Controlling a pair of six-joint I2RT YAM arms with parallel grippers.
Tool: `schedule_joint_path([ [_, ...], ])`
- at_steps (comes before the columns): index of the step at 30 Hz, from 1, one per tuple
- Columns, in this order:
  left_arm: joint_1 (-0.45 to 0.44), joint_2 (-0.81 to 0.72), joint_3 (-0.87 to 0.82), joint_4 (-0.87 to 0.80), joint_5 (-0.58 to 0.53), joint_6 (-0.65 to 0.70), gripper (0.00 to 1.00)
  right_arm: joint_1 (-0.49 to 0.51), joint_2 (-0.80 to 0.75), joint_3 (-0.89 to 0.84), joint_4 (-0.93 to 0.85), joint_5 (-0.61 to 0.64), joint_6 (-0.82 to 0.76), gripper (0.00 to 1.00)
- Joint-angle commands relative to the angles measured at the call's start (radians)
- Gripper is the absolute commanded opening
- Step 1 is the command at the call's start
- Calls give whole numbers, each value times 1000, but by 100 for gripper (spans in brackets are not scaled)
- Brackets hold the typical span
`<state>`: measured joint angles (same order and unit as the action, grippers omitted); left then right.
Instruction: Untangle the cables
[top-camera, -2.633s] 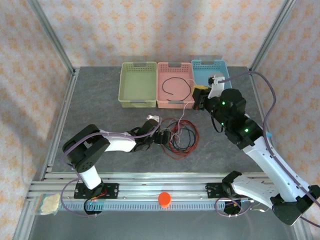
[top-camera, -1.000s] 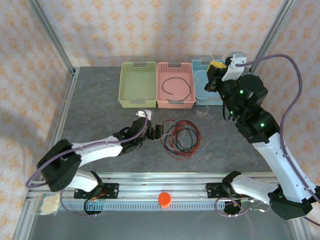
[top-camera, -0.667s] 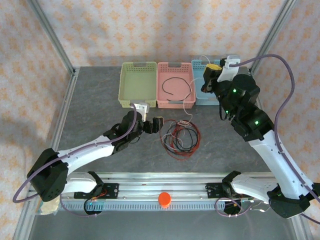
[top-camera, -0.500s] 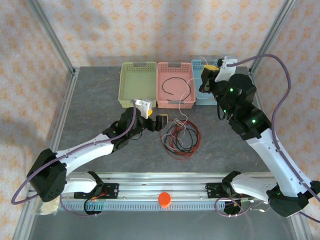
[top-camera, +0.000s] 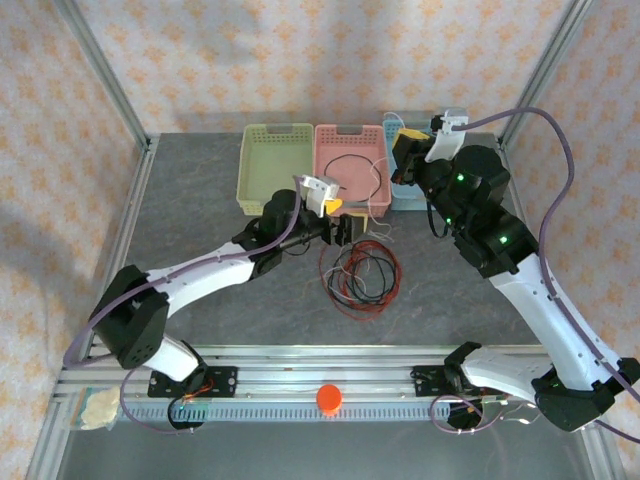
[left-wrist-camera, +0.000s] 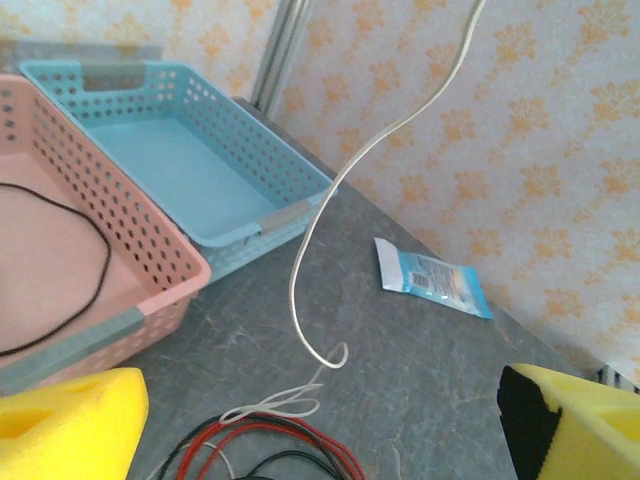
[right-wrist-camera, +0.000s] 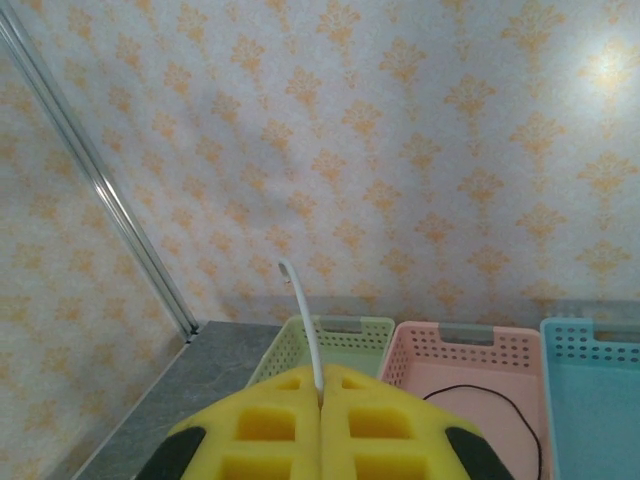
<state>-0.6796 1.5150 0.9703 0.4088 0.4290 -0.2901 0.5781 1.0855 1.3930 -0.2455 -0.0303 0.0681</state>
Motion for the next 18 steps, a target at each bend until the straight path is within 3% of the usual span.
schedule_joint_path([
  [1, 5, 31, 43, 108, 93, -31, 91, 6, -20, 16, 28, -31, 26, 0],
  [8, 6, 115, 75, 154, 126, -72, 84, 5, -29, 21, 33, -59, 43, 0],
  [18, 17, 129, 20, 199, 129, -115, 43, 5, -50, 21, 30, -39, 40, 0],
])
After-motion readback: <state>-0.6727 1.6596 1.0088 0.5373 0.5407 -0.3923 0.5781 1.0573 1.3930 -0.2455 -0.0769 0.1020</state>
